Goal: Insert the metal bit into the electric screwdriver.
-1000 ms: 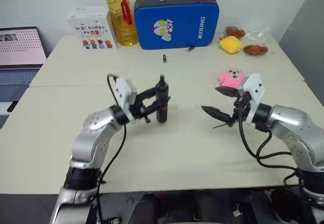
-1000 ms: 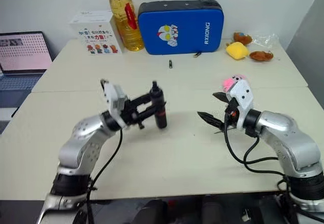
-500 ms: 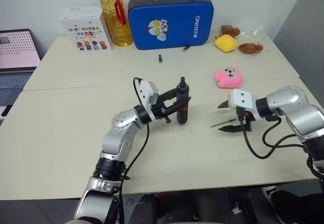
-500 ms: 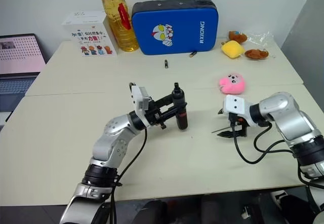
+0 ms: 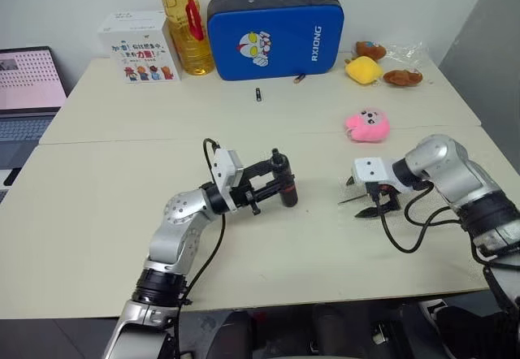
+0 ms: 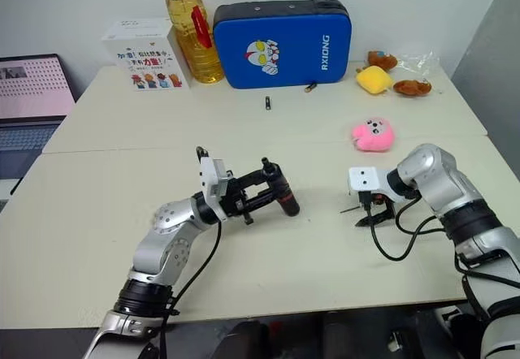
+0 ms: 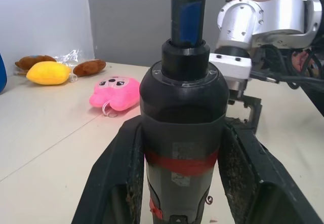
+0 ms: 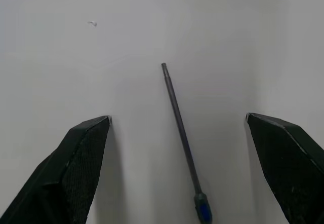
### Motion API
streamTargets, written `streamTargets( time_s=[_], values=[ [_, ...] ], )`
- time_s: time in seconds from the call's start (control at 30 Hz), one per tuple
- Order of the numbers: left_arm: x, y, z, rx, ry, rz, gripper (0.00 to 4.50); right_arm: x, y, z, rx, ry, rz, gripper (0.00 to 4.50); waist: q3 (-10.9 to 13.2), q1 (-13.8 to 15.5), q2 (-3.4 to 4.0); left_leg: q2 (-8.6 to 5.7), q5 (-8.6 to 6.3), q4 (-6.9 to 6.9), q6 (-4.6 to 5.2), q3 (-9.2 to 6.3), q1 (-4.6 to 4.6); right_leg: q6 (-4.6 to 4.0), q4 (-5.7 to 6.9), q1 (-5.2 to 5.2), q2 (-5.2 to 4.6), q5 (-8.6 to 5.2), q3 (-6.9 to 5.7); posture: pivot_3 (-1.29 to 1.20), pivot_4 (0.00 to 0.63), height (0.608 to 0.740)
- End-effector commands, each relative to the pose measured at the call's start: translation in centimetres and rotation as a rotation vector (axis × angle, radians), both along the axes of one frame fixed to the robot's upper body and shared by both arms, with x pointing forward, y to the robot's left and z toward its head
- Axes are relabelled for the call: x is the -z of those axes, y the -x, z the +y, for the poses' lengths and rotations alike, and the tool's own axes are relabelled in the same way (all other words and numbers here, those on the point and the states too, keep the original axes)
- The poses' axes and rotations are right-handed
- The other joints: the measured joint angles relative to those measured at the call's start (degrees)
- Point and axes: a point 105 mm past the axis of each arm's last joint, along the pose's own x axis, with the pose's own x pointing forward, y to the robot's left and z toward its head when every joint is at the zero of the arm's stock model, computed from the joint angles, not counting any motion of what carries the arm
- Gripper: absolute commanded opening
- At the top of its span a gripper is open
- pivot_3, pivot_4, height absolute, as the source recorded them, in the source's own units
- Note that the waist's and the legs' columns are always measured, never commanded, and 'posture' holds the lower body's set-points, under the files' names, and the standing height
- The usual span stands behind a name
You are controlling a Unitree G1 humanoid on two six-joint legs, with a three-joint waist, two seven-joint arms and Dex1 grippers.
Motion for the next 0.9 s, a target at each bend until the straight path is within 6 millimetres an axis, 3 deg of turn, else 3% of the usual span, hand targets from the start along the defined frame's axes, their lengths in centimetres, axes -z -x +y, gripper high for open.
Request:
streamTargets(
  time_s=[0.03,0.53,0.9],
  values=[
    [-0.2,0.3,-0.1,0.011,-0.019,-0.018,1.69,0.1,-0.8,-0.7,-0.010,0.059,-0.015,3.77,0.0,0.0,0.00,0.00,0.00,0.02,0.00,0.00,0.00,0.00,0.00,0.01,0.00,0.00,0.00,0.00,0.150,0.740],
    [0.0,-0.8,-1.2,0.006,-0.044,-0.028,1.69,0.3,-1.3,-1.0,-0.013,0.045,0.007,0.13,0.0,0.0,-0.01,0.00,0.00,0.14,0.00,0.01,0.05,0.00,0.02,0.09,0.01,0.09,0.02,0.00,0.150,0.740],
    [-0.6,-1.4,-1.0,0.020,-0.049,-0.033,1.69,-2.9,-0.2,-2.3,0.146,-0.130,-0.038,0.05,0.0,0.1,-0.01,-0.01,0.00,0.15,0.00,-0.04,-0.02,0.00,0.02,0.05,-0.01,0.09,0.03,0.00,0.150,0.740]
  ],
)
